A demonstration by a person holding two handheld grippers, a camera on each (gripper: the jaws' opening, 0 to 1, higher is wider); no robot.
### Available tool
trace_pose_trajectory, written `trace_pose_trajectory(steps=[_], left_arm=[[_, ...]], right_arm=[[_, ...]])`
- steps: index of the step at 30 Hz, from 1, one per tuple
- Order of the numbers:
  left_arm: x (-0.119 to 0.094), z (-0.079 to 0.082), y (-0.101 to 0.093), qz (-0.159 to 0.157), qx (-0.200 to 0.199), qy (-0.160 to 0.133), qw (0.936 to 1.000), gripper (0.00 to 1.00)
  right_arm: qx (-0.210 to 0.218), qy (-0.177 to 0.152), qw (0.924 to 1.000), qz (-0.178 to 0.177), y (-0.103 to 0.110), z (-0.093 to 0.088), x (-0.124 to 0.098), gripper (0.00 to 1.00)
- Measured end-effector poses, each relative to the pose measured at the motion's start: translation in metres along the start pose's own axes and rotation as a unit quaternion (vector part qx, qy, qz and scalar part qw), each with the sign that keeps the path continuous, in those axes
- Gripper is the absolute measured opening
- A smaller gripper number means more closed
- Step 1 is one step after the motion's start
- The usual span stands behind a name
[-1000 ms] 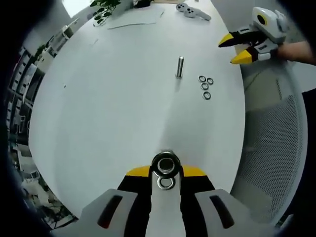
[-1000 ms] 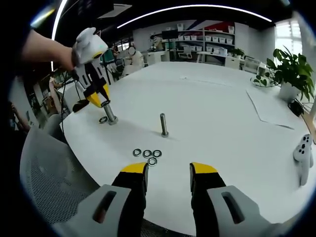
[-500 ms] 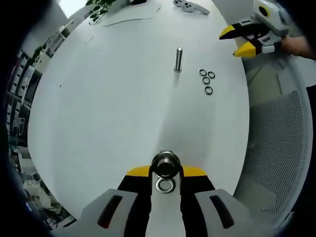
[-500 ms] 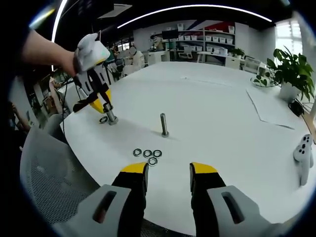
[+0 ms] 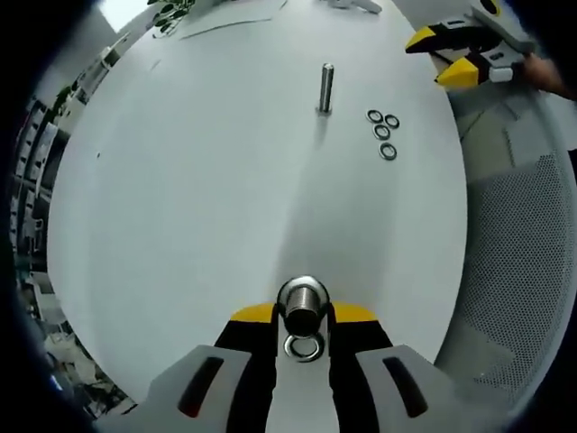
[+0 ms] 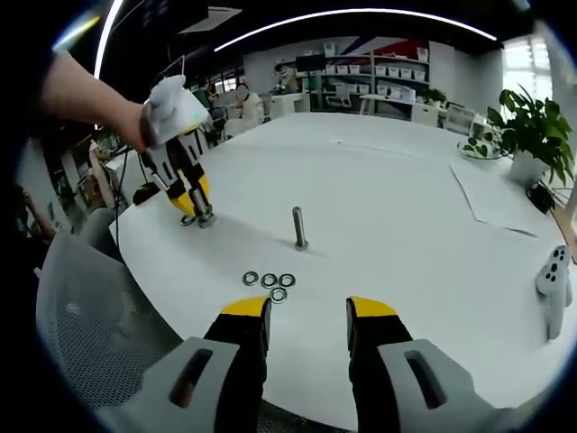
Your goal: Place the washer onto the threaded stud by aligning its center hole with the stud, sliding it down to the base, and recovering from edge contact or off-axis alignment until the washer reaches the visible bottom stop.
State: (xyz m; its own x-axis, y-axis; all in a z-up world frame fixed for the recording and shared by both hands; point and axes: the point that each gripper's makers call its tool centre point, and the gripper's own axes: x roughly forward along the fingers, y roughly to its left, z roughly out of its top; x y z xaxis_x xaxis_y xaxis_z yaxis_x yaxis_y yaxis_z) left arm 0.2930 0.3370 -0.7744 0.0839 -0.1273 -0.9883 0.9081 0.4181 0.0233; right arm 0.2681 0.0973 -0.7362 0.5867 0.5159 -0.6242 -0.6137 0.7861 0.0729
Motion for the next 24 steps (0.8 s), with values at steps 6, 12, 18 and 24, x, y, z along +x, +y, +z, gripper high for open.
trace_pose_trajectory(steps=[6,12,18,24], left_arm=[[0.005,-0.0016,0.0001,-0.001,-0.005,0.001,1.0,0.18],[0.0064,-0.0026,-0.0029,0.001,0.007,0.007,0.9999,0.18],[0.0088,-0.0023,-0.0028,0.0,0.01,0.008,0.9999,0.19],[0.0101,-0.0021,-0.0017,-0.007,0.003,0.004,1.0,0.19]], right_arm=[[0.0,0.003,1.0,0.002,0.0013,-0.0005,0.0003,0.36],[-0.001,0.004,1.0,0.002,0.0018,-0.0008,0.0001,0.36],[-0.001,0.006,1.0,0.003,0.0017,-0.0019,0.0007,0.36],[-0.002,0.005,1.0,0.003,0.0016,-0.0013,0.0004,0.36]])
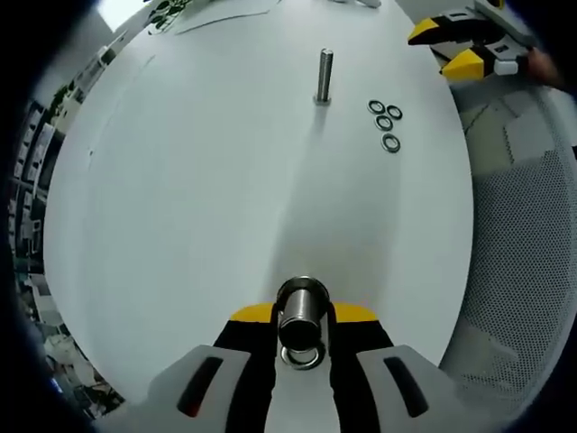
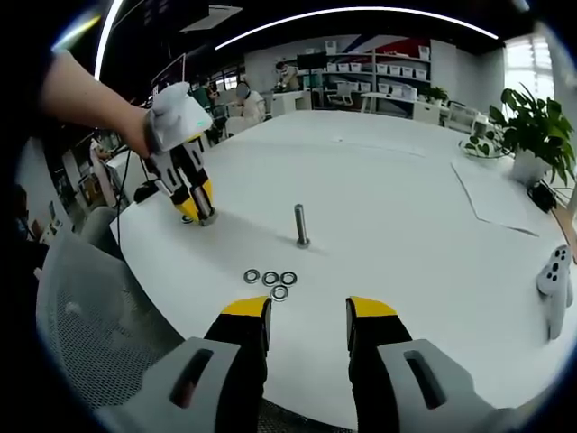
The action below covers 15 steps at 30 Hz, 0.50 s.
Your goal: Place the washer onto the threaded stud by aligning its center hole with the stud, sliding it down to the base, and recovering from edge contact or off-axis alignment until the washer reaches the visible bottom stop.
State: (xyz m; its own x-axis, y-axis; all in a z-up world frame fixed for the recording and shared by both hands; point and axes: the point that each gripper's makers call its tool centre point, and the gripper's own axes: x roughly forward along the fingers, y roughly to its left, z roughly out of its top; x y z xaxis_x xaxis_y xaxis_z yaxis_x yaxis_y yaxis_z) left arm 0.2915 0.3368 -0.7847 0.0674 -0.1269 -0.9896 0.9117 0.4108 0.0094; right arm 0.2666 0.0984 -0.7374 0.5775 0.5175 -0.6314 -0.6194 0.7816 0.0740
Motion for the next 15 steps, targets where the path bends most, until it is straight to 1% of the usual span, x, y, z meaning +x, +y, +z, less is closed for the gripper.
trace_pose_trajectory(steps=[5,9,12,15], left_arm=[[-0.0003,0.0001,-0.0006,-0.003,-0.015,-0.006,0.9999,0.2],[0.0008,-0.0007,-0.0006,-0.003,-0.014,-0.006,0.9999,0.21],[0.0009,-0.0022,-0.0032,-0.007,-0.02,-0.003,0.9998,0.24],[0.003,-0.0016,-0.0038,-0.012,-0.035,-0.008,0.9993,0.27]], right_arm=[[0.001,-0.001,1.0,0.0,-0.0004,0.0,0.0001,0.36],[0.0,0.0,1.0,0.001,0.0005,-0.0003,0.0001,0.36],[0.001,-0.001,1.0,0.002,0.001,0.0,-0.0004,0.36],[0.0,-0.003,1.0,0.002,0.0007,0.0011,-0.0005,0.36]])
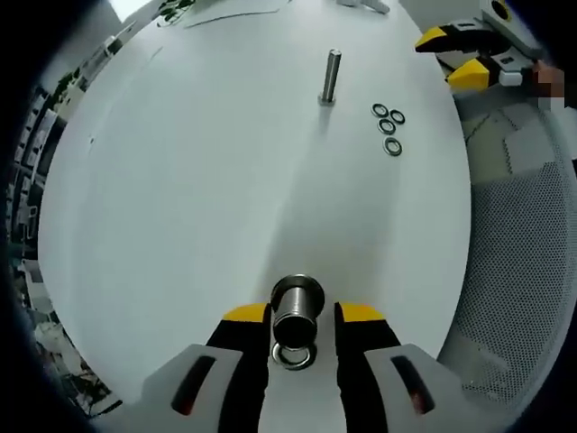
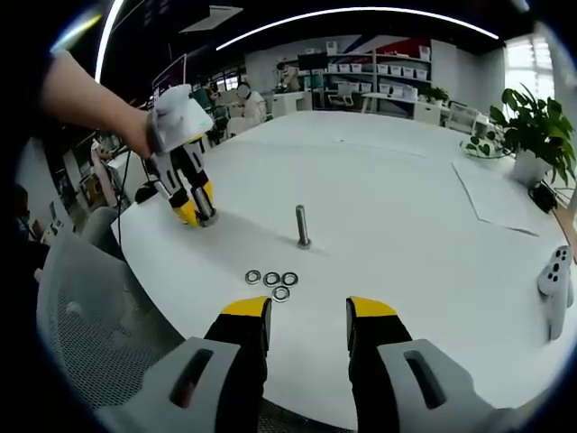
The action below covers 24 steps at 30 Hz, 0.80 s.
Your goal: Place the washer onto the threaded stud by aligning its center hole with the stud, sliding it down to the base, and recovering from edge contact or off-axis alignment until the washer reaches the visible bottom stop.
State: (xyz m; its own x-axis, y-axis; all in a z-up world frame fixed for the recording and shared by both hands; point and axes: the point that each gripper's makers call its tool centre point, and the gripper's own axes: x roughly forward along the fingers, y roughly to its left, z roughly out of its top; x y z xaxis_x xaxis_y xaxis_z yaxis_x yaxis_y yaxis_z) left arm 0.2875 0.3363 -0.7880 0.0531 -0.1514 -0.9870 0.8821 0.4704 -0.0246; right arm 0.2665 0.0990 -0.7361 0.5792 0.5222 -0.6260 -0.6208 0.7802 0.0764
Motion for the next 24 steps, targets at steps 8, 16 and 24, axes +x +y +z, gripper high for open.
trace_pose_trajectory(steps=[8,16,24], left_arm=[[-0.003,-0.001,0.001,0.0,-0.005,-0.003,1.0,0.32],[-0.009,0.002,0.001,-0.002,-0.018,-0.016,0.9997,0.35],[-0.015,-0.008,0.009,0.003,-0.031,-0.016,0.9994,0.38]], right_arm=[[0.001,-0.001,1.0,0.001,0.0,0.0,0.0,0.36],[0.001,-0.001,1.0,0.001,0.0,0.0,0.001,0.36],[0.0,0.001,1.0,0.002,0.001,0.0,0.0,0.36]])
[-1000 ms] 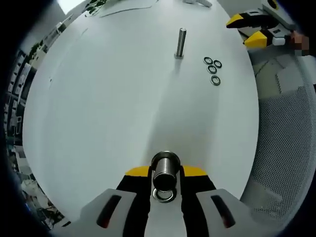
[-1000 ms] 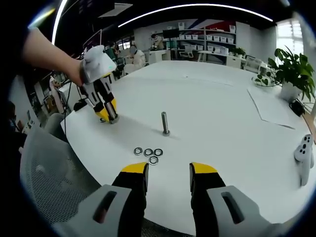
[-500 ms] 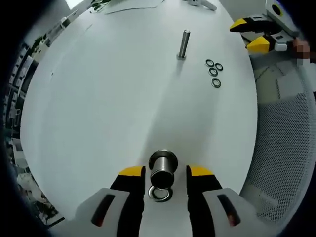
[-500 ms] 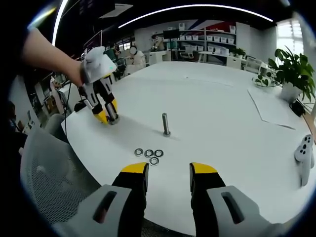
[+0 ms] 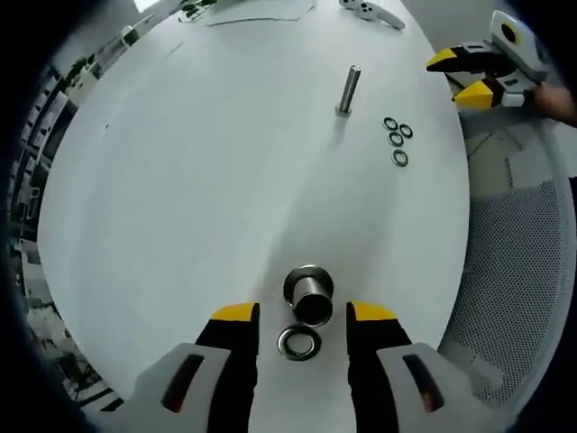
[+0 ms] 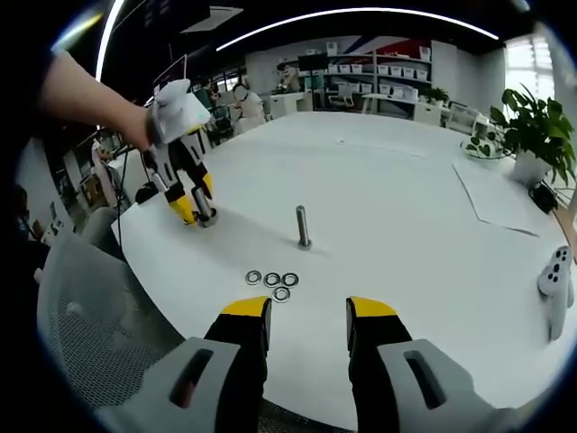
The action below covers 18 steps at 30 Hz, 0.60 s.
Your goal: Place the washer onto the threaded stud by aligning its center hole with the stud, sliding it down to the base, and recovering from edge contact or off-axis alignment until the washer reaches the visible bottom stop.
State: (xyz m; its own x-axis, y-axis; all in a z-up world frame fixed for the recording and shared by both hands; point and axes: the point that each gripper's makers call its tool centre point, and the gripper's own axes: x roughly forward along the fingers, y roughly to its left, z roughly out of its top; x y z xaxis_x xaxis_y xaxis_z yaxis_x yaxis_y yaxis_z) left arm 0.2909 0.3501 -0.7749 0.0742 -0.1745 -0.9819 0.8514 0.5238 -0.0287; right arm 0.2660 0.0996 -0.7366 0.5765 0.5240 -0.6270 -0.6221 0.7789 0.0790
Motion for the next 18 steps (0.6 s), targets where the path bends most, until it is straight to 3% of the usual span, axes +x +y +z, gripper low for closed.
trace_pose_trajectory(steps=[13,18], left_arm=[[0.001,-0.021,0.01,0.002,-0.029,0.006,0.9996,0.4],[0.004,-0.028,0.006,0.004,-0.031,0.007,0.9995,0.41]], right_arm=[[-0.001,0.002,1.0,-0.002,-0.001,-0.001,0.0,0.36],[-0.001,0.002,1.0,-0.003,-0.002,-0.001,0.001,0.36]])
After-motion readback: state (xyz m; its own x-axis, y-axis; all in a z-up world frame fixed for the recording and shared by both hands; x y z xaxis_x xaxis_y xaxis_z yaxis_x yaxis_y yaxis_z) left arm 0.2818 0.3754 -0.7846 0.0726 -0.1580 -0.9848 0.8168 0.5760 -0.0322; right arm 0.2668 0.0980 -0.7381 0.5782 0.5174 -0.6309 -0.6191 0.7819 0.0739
